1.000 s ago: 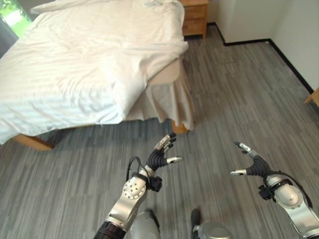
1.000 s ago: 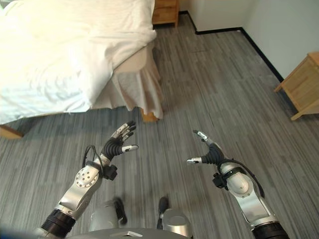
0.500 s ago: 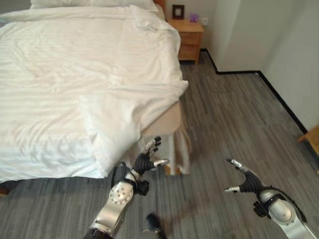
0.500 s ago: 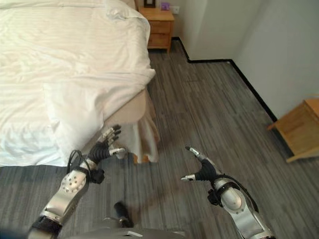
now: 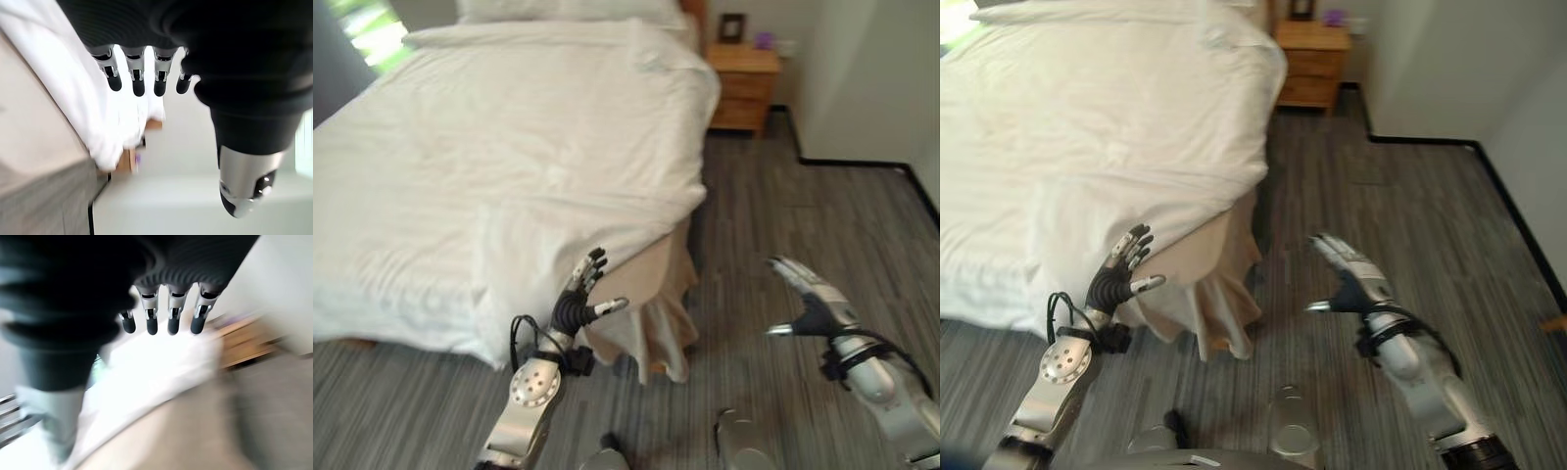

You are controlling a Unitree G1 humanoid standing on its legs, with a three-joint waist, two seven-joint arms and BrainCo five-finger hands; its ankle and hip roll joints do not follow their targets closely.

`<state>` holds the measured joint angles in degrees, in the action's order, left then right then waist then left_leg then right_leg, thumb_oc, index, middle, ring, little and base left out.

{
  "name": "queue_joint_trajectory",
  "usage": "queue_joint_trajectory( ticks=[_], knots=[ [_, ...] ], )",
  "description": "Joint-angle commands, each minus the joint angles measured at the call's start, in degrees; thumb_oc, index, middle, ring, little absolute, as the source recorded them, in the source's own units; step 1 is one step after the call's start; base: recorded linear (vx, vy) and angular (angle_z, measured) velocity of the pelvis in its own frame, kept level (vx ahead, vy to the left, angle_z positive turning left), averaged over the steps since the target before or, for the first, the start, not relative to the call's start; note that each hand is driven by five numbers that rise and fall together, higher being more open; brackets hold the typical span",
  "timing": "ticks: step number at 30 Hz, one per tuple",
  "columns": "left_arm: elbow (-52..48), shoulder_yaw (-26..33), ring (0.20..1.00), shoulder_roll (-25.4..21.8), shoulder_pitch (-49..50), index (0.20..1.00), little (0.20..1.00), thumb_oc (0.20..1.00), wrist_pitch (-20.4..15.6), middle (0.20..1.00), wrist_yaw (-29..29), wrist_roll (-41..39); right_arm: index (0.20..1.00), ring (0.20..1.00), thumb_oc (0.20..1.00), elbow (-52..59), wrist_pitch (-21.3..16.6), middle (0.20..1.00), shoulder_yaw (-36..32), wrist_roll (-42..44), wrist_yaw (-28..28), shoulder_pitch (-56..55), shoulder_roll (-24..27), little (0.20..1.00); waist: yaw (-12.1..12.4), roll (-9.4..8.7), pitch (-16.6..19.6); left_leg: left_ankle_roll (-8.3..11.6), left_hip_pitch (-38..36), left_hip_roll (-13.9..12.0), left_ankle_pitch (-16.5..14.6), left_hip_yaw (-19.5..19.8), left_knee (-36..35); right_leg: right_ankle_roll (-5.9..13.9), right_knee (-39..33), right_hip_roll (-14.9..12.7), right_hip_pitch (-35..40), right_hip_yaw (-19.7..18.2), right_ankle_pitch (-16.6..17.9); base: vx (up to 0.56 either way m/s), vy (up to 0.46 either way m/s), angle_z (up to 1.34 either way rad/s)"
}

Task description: Making the bed.

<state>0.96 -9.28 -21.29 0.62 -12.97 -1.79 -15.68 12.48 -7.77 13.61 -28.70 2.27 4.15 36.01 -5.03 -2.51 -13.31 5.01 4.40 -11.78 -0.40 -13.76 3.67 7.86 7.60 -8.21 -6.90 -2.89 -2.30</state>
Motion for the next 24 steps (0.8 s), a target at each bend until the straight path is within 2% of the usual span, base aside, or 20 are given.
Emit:
queue_joint_trajectory(
  ticks=[1, 6, 7, 9, 12, 13, 14, 15, 17, 19, 20, 22, 23, 24],
  knots=[
    [-2.22, 3.90, 1.000, -2.84, 3.07, 1.000, 1.000, 1.000, -2.50, 1.000, -1.73, -1.18, 1.000, 1.000, 1.000, 0.88, -1.80, 1.000, -1.61, 1.12, 2.51, 4.64, -1.56, 1.000, 3.22, -0.54, 3.32, 0.08, -15.26, 5.01, -1.48, -1.10, -8.67, 4.11, -12.40, -4.15, 6.33, 3.76, 6.71, 0.22, -0.297, 1.58],
    [0.45, 6.90, 1.000, -2.10, 5.30, 1.000, 1.000, 1.000, -1.78, 1.000, -2.70, 0.54, 1.000, 1.000, 1.000, -0.32, -2.22, 1.000, 0.67, 3.06, 1.40, 6.02, -1.11, 1.000, 3.43, 1.19, 4.30, 1.59, -16.68, 4.37, -1.31, 0.71, -7.55, 2.88, -12.60, -4.31, 10.90, 7.77, 5.51, 0.19, -0.161, 1.03],
    [2.38, 7.53, 1.000, -2.06, 5.59, 1.000, 1.000, 1.000, -1.48, 1.000, -3.14, 1.54, 1.000, 1.000, 1.000, -0.65, -2.24, 1.000, 0.76, 4.37, 0.81, 5.24, -0.77, 1.000, 3.69, 1.82, 3.84, 3.10, -15.75, 3.46, -1.26, 0.66, -4.24, 2.13, -12.60, -4.36, 12.34, 9.33, 4.46, 0.07, -0.086, 0.15],
    [3.82, 7.48, 1.000, -1.91, 5.17, 1.000, 1.000, 1.000, -1.40, 1.000, -3.60, 1.88, 1.000, 1.000, 1.000, -0.55, -2.39, 1.000, 0.66, 5.08, 0.50, 4.56, -0.50, 1.000, 3.52, 2.10, 3.21, 4.14, -14.60, 2.59, -1.02, 0.86, -1.47, 1.70, -12.60, -4.29, 13.57, 10.52, 3.57, 0.08, -0.093, 0.10],
    [5.08, 7.67, 1.000, -2.18, 3.11, 1.000, 1.000, 1.000, -1.40, 1.000, -5.15, 3.53, 1.000, 1.000, 1.000, -0.15, -2.56, 1.000, -1.31, 6.34, 0.53, 0.99, 0.88, 1.000, 2.48, 2.49, 1.33, 7.19, -9.21, -0.67, 3.81, -0.70, 8.37, 0.15, -12.60, -4.33, 17.10, 14.14, 1.26, 0.08, -0.096, 0.44],
    [5.08, 8.19, 1.000, -2.53, 2.10, 1.000, 1.000, 1.000, -1.34, 1.000, -6.11, 4.09, 1.000, 1.000, 1.000, -0.23, -2.53, 1.000, -2.08, 7.33, 0.24, -1.22, 1.46, 1.000, 1.38, 2.50, 0.55, 7.39, -6.87, -4.35, 8.15, -6.49, 10.88, -0.56, -12.60, -3.99, 19.11, 15.90, -0.06, 0.17, -0.061, 0.93],
    [4.56, 8.32, 1.000, -2.77, 1.81, 1.000, 1.000, 1.000, -1.09, 1.000, -6.13, 4.64, 1.000, 1.000, 1.000, -0.19, -2.56, 1.000, -2.73, 7.58, -0.05, -2.72, 1.84, 1.000, 0.73, 2.88, 0.71, 6.47, -7.42, -5.59, 8.10, -10.11, 8.44, -0.47, -12.60, -3.73, 19.67, 16.50, -0.66, 0.22, -0.009, 0.86],
    [4.58, 8.71, 1.000, -2.98, 1.83, 1.000, 1.000, 1.000, -1.03, 1.000, -6.16, 5.43, 1.000, 1.000, 1.000, -0.03, -2.66, 1.000, -3.14, 7.65, -0.35, -3.74, 2.18, 1.000, 0.31, 3.28, 0.99, 5.66, -8.01, -5.37, 7.21, -11.94, 5.58, -0.26, -12.60, -3.66, 19.90, 16.41, -0.86, 0.30, 0.101, 0.57],
    [4.19, 9.03, 1.000, -3.72, 0.28, 1.000, 1.000, 1.000, -1.48, 1.000, -7.36, 8.30, 1.000, 1.000, 1.000, -0.63, -2.60, 1.000, -3.57, 8.97, -1.11, -5.05, 2.87, 1.000, 0.89, 4.50, 1.07, 5.34, -5.02, -3.45, 9.37, -7.83, -1.61, 0.65, -12.60, -3.39, 20.58, 15.21, -1.74, 0.32, 0.164, -0.04],
    [3.18, 9.01, 1.000, -4.29, -1.41, 1.000, 1.000, 1.000, -1.68, 1.000, -8.69, 10.65, 1.000, 1.000, 1.000, -1.14, -2.92, 1.000, -3.79, 10.10, -1.63, -5.48, 2.77, 1.000, 1.09, 4.59, 1.14, 5.96, -3.31, -3.16, 11.19, -5.76, -7.35, 1.33, -12.60, -3.82, 21.19, 14.98, -2.55, 0.26, 0.113, -0.43],
    [2.06, 9.32, 1.000, -4.63, -2.26, 1.000, 1.000, 1.000, -1.98, 1.000, -9.31, 11.53, 1.000, 1.000, 1.000, -1.45, -3.02, 1.000, -3.97, 10.70, -1.67, -5.74, 2.85, 1.000, 1.00, 4.65, 0.96, 6.19, -1.77, -3.29, 11.37, -4.85, -8.05, 1.69, -12.60, -3.83, 21.73, 14.25, -3.00, 0.27, 0.102, -0.49],
    [0.91, 9.64, 1.000, -5.17, -4.07, 1.000, 1.000, 1.000, -2.20, 1.000, -10.94, 12.67, 1.000, 1.000, 1.000, -1.67, -3.41, 1.000, -4.28, 11.41, -1.98, -6.17, 3.13, 1.000, 0.24, 4.79, 1.12, 6.89, -0.43, -3.88, 11.92, -4.97, -8.33, 2.38, -12.60, -4.00, 22.34, 12.43, -3.79, 0.25, 0.129, -0.58],
    [1.04, 10.17, 1.000, -5.42, -4.81, 1.000, 1.000, 1.000, -2.06, 1.000, -11.38, 13.23, 1.000, 1.000, 1.000, -1.41, -3.59, 1.000, -4.83, 11.95, -2.65, -6.91, 3.23, 1.000, -0.39, 5.12, 1.61, 6.87, -0.98, -4.35, 11.96, -6.44, -8.67, 2.74, -12.60, -3.88, 22.47, 11.49, -3.96, 0.38, 0.227, -0.77],
    [1.76, 10.66, 1.000, -6.86, -6.39, 1.000, 1.000, 1.000, -1.08, 1.000, -12.43, 15.63, 1.000, 1.000, 1.000, -1.11, -3.91, 1.000, -5.69, 12.45, -3.62, -9.00, 3.39, 1.000, -2.45, 5.53, 2.91, 6.74, -2.59, -5.37, 13.16, -9.45, -8.67, 3.02, -12.60, -3.75, 22.92, 9.27, -4.17, 0.51, 0.265, -1.41]
  ],
)
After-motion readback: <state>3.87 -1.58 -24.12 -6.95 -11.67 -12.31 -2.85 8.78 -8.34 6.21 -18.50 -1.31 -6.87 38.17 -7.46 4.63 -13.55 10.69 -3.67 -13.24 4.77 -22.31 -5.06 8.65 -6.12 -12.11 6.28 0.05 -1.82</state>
